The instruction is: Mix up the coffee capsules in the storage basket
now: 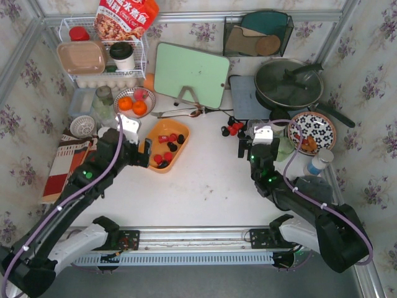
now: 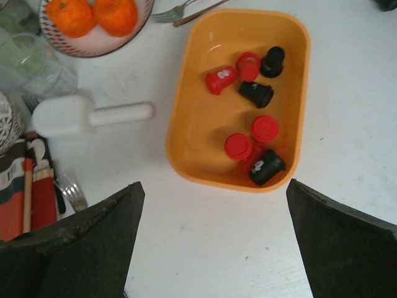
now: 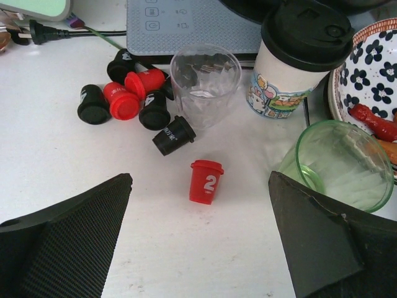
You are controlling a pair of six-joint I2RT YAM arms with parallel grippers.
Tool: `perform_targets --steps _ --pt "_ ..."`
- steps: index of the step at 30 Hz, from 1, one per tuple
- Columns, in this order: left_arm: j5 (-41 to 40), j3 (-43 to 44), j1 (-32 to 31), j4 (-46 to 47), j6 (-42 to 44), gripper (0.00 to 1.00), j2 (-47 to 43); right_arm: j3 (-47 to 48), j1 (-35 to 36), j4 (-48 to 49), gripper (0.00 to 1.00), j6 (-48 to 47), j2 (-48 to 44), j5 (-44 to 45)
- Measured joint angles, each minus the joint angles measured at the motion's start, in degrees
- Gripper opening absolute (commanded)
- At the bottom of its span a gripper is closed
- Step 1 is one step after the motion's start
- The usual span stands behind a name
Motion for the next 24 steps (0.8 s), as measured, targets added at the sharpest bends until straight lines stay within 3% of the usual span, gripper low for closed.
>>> perform_targets --steps 7,12,24 --pt "-6.0 -11.5 0.0 6.9 1.0 0.99 -11.6 2.4 0.0 -6.5 1.00 2.9 -5.2 -1.3" --pt "-6.3 -13.2 0.0 10.2 1.3 0.99 -15.3 3.3 0.0 -6.8 1.00 4.7 -7.8 -1.2" --pt "-4.3 -13.8 -1.7 11.5 1.9 0.99 -20.3 13.6 -0.7 -19.2 0.94 24.7 8.7 6.0"
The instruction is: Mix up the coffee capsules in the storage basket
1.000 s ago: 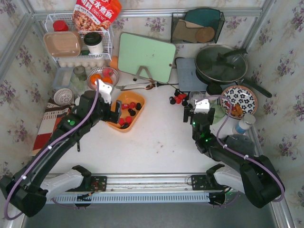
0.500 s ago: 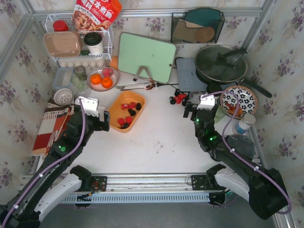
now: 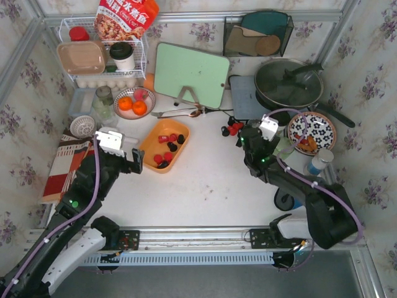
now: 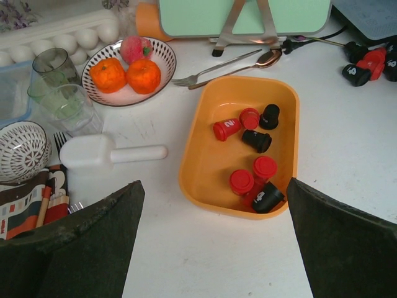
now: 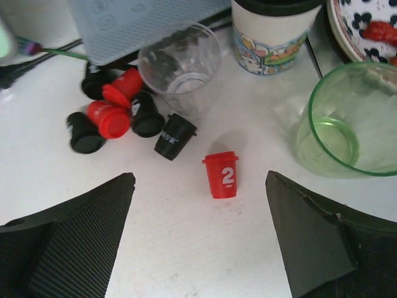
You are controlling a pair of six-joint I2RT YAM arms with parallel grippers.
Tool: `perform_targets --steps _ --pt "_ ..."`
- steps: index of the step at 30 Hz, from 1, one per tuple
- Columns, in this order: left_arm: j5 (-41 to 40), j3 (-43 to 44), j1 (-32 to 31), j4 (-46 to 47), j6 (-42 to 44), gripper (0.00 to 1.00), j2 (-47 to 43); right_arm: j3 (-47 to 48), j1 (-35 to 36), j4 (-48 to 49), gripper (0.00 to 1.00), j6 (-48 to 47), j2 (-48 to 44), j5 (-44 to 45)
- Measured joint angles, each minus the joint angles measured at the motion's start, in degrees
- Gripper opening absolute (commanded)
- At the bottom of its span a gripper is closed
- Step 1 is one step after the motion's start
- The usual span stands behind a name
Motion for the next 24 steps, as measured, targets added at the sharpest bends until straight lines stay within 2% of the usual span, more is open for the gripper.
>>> perform_targets --steps 7,14,24 --pt "0.0 -0.1 -0.2 0.1 0.2 0.99 -0.7 4.6 -3.2 -6.9 0.89 5.7 10.0 1.0" --pt "0.0 -0.3 -0.7 0.3 0.7 0.99 -0.9 5.0 -6.9 -8.0 0.74 5.1 13.5 -5.4" --pt "0.0 -0.5 -0.7 0.4 1.2 0.99 -0.7 5.3 -9.2 -7.3 0.67 4.5 15.6 -12.2"
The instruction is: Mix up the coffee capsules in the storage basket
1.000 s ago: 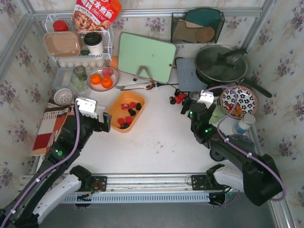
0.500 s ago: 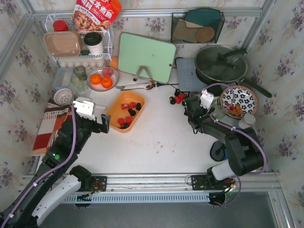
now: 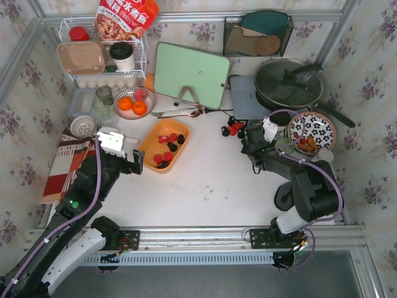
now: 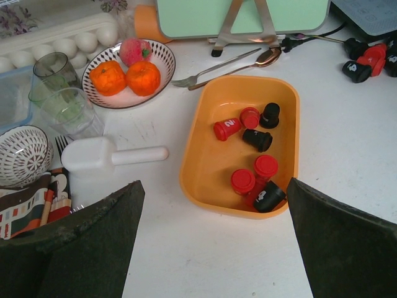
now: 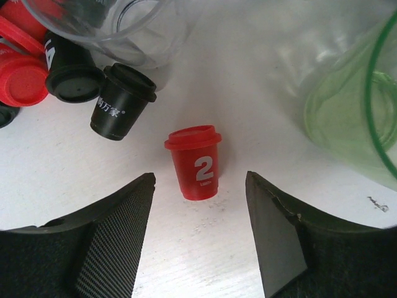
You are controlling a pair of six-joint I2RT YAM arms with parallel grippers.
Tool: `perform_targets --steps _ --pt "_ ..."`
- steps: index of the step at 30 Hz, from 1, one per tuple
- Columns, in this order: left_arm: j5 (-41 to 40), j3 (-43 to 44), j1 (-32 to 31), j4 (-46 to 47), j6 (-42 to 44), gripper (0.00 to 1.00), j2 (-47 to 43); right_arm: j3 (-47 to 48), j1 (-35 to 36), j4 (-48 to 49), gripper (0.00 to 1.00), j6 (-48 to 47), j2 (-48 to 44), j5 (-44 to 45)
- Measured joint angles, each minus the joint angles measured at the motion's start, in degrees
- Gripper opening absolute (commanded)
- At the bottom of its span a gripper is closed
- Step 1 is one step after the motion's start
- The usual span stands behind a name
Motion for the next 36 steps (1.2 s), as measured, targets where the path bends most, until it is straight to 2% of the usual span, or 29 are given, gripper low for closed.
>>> perform_targets --steps 3,11,17,21,26,29,33,36 --pt "0.0 0.0 0.0 0.0 0.1 0.99 0.1 0.0 -0.1 0.7 0.61 0.0 1.2 -0.9" --pt "0.0 0.0 -0.1 0.0 0.4 0.99 0.1 2.0 -0.3 0.9 0.58 0.4 5.3 -1.3" --pt "0.0 -0.1 -0.1 0.0 0.7 0.99 0.1 2.0 -0.3 0.9 0.50 0.7 6.2 -1.3" --pt "0.0 -0.1 -0.1 0.0 0.9 0.99 -0.1 2.0 -0.3 0.9 0.40 0.7 6.2 -1.1" --pt "0.0 -0.2 -0.1 0.0 0.9 0.99 -0.2 2.0 -0.3 0.9 0.19 0.7 6.2 -1.1" --pt "0.0 -0.3 -0.1 0.0 0.9 0.99 -0.3 2.0 -0.3 0.9 0.17 0.7 5.9 -1.3" --pt "-0.1 -0.3 -0.1 0.0 1.1 0.99 -0.5 2.0 -0.3 0.7 0.05 0.6 4.3 -1.7" --pt "-0.1 -0.3 -0.1 0.0 1.1 0.99 -0.5 2.0 -0.3 0.1 0.03 -0.2 2.2 -1.9"
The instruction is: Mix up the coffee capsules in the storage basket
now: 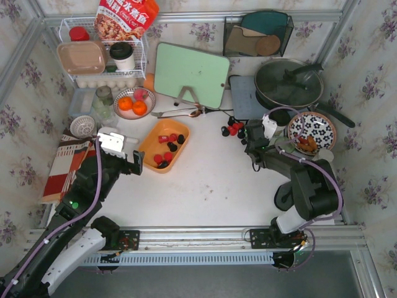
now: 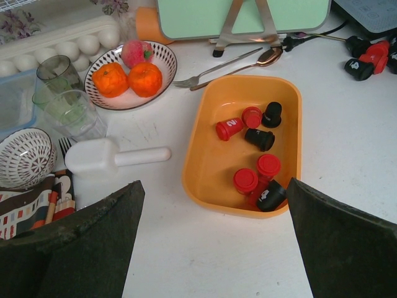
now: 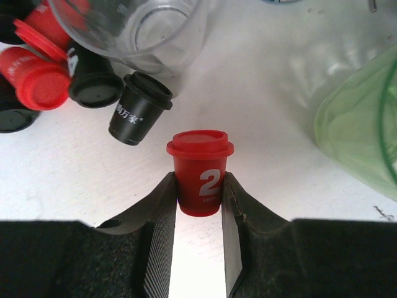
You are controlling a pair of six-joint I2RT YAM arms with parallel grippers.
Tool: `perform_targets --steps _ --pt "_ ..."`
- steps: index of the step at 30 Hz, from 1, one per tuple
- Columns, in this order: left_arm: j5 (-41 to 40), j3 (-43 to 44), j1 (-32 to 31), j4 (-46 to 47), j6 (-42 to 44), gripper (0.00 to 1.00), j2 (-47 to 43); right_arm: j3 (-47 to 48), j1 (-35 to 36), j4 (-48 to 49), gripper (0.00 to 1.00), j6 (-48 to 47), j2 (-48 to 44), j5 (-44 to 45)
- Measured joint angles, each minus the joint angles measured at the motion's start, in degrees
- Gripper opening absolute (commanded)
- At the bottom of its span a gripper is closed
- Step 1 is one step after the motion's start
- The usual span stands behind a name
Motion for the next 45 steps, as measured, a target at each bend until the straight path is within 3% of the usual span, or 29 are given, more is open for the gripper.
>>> perform_targets --steps 7,14,22,28,36,40,45 --pt "-0.1 0.0 0.0 0.0 0.0 0.99 -0.1 0.7 1.6 -1.6 0.01 -2.2 -8.3 -0.5" --pt "-0.1 0.0 0.0 0.0 0.0 0.99 0.0 6.2 11.3 -1.7 0.01 -5.6 -10.7 -0.8" --pt "-0.1 0.0 -0.1 0.0 0.0 0.99 -0.2 16.1 27.3 3.0 0.03 -14.4 -1.5 -1.7" --pt "-0.4 0.0 -0.1 0.0 0.0 0.99 -1.1 24.0 34.2 7.9 0.07 -18.6 10.5 -10.7" --pt "-1.0 0.0 -0.3 0.0 0.0 0.99 -1.9 32.5 36.8 10.0 0.28 -18.4 21.9 -19.1" --pt "-1.0 0.0 -0.5 0.0 0.0 0.99 -2.1 33.6 37.1 9.1 0.52 -18.3 23.8 -20.4" --pt "-1.2 0.0 -0.5 0.0 0.0 0.99 -2.0 33.7 37.0 7.9 0.61 -18.5 23.5 -19.6"
